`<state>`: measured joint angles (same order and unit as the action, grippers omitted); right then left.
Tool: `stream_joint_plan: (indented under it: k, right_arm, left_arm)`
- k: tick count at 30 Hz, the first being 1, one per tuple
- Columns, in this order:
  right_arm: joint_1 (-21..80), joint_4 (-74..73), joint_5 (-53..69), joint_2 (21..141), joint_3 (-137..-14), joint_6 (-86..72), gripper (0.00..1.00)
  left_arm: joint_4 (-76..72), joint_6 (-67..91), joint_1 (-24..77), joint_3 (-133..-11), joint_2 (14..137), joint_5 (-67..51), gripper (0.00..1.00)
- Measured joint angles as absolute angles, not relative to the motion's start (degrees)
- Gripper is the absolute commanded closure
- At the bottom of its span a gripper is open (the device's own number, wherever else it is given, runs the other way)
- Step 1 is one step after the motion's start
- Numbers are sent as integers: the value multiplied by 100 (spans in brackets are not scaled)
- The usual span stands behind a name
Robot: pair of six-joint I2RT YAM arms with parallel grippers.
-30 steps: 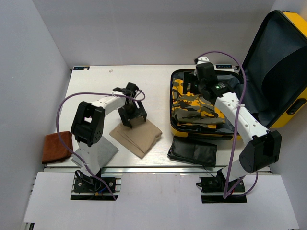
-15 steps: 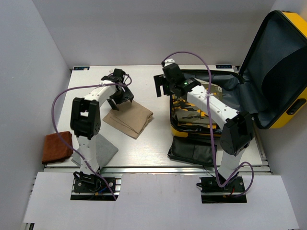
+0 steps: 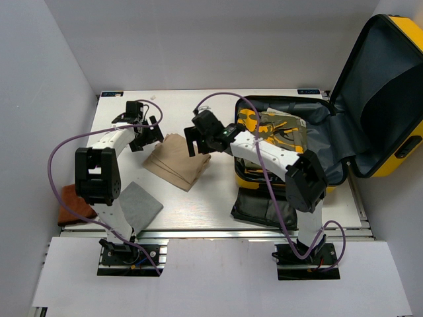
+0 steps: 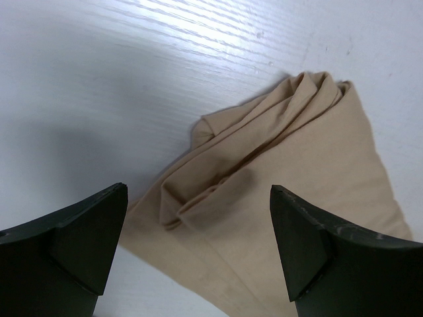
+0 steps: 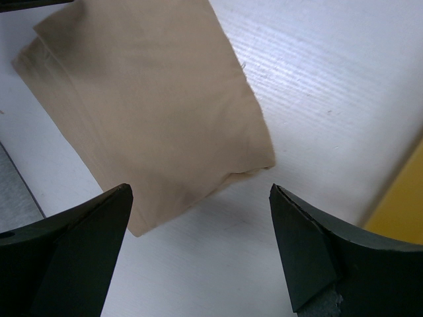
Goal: Pack the luggage
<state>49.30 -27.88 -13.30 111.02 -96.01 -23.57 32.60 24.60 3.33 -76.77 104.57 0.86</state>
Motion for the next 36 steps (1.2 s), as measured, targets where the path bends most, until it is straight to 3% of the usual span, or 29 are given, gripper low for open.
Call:
stream_joint_plan:
  k: [7, 15, 21, 28, 36]
  right_arm:
    - [5019, -2231, -1199, 11653, -9513, -1835, 11]
    - [4810, -1393, -342, 12602, -10073, 338, 11]
    - [4576, -1350, 290, 13356, -10884, 554, 11]
    - [4346, -1350, 978, 13447, -10927, 434, 11]
    - [4320, -1372, 1409, 13566, -10881, 270, 28]
  left_arm:
    - [2991, 2049, 290, -7406, 10860, -705, 2]
    - [3328, 3105, 281, -6348, 9583, -320, 2]
    - [3144, 3837, 362, -5496, 8700, -169, 2]
    - [2115, 4403, 425, -4733, 8886, -921, 2]
    - [1184, 4751, 427, -5085, 9553, -1354, 2]
